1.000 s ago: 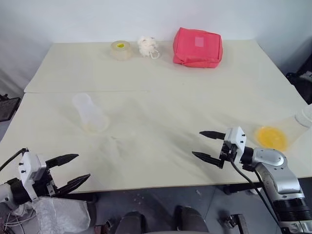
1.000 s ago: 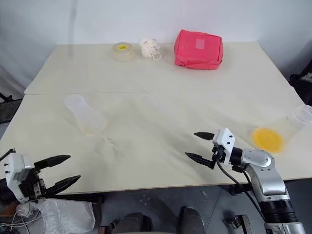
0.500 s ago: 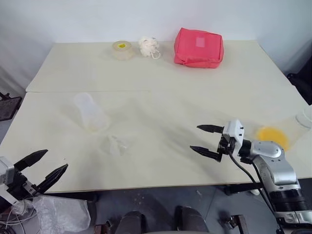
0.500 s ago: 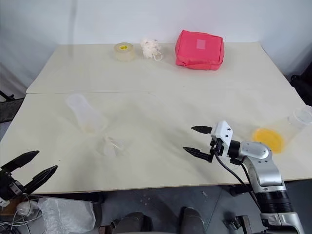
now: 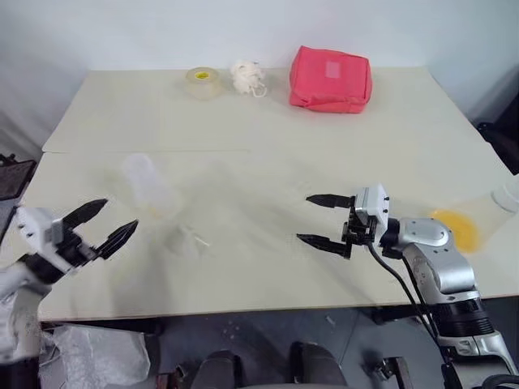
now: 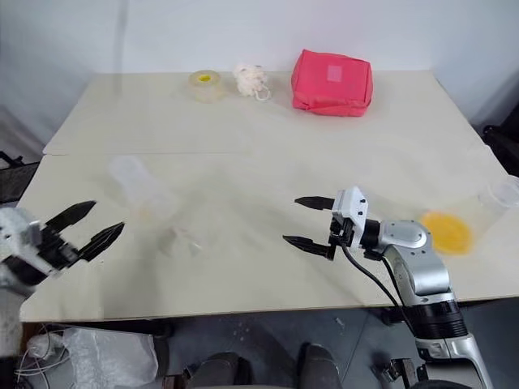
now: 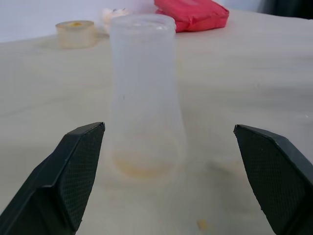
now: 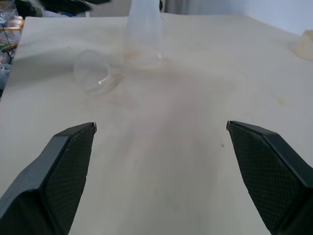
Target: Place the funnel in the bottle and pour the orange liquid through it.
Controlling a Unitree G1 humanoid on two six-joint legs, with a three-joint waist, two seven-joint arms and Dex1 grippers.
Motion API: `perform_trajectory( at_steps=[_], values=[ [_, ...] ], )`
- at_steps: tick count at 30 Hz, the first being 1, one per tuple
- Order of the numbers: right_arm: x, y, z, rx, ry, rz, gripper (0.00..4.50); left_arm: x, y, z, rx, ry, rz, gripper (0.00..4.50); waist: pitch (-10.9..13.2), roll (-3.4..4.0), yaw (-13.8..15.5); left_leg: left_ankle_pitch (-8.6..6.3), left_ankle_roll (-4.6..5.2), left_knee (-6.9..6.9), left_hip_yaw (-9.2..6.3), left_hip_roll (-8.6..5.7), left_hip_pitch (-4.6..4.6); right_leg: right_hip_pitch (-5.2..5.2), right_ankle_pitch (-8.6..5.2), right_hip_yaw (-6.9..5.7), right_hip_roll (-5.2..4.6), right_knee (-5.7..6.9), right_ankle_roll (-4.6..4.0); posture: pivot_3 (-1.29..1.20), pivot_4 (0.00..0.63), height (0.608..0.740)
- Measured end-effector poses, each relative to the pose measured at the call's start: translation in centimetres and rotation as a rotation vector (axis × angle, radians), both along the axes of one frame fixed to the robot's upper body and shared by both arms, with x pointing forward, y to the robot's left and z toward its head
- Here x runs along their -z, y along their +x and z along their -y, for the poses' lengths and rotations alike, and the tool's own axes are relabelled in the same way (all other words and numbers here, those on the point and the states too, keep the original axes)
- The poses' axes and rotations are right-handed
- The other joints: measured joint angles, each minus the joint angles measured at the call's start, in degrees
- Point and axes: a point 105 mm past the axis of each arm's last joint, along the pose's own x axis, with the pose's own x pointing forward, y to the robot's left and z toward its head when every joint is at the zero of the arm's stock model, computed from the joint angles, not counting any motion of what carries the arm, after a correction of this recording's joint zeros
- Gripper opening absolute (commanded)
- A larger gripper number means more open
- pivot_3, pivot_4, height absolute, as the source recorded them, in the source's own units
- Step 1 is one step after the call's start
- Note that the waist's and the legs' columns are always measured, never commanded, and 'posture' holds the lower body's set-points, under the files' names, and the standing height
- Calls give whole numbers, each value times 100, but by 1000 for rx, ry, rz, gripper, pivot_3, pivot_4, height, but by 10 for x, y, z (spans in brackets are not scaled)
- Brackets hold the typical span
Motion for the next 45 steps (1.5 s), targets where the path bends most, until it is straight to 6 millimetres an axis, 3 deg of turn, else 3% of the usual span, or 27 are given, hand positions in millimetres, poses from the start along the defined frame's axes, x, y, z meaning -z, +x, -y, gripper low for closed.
perform_trajectory(
  at_steps=[7, 16, 20, 24, 30, 37, 40, 45],
  values=[
    [1, -1, 0, 12, 4, -3, 4476, -10, 32, 0, 20, 39, 32, 4500, 2, -4, -19, -2, -5, -3, 7, -6, -1, -5, 1, -8, 12, -1, 1, 0, 150, 740],
    [1, 0, 0, 24, 9, 2, 4476, -22, 54, 14, 97, 72, 73, 4500, 5, -8, -11, -2, -5, 3, 8, -7, -3, -4, 2, -8, 13, 1, 3, 0, 150, 740],
    [0, 2, 0, 36, 12, 6, 4500, -22, 61, 15, 73, 119, 78, 3693, 5, -8, -19, -2, -5, 2, 9, -6, -3, -5, 2, -8, 13, 1, 4, 0, 150, 740],
    [1, 1, 1, 38, 12, 3, 4500, -22, 63, 16, 77, 133, 81, 2514, 5, -8, -20, -2, -5, 3, 9, -5, -3, -6, 2, -8, 15, 3, 4, 0, 150, 740],
    [1, 1, 1, 39, 12, 6, 4500, -25, 61, 19, 107, 139, 87, 2339, 5, -8, -15, -1, -5, 6, 7, -5, -3, -6, 2, -8, 14, 6, 4, 0, 150, 740],
    [-1, 4, 9, 56, -9, 10, 4500, -62, 65, 60, 283, 168, 119, 2339, 24, -39, 13, -1, -5, 16, 3, -10, -16, -4, 4, -10, 12, 5, 7, 0, 150, 740],
    [-4, 6, 21, 84, -27, 18, 4500, -77, 73, 90, 354, 150, 126, 2339, 25, -41, 24, -1, -4, 16, 5, -13, -16, -3, 4, -10, 11, 5, 8, 0, 150, 740],
    [-1, 4, 36, 107, -67, 0, 4500, -68, 83, 137, 461, 153, 58, 2339, 29, -46, -2, -1, -5, 9, 11, -8, -15, -6, 5, -12, 17, 2, 9, 0, 150, 740]
  ],
)
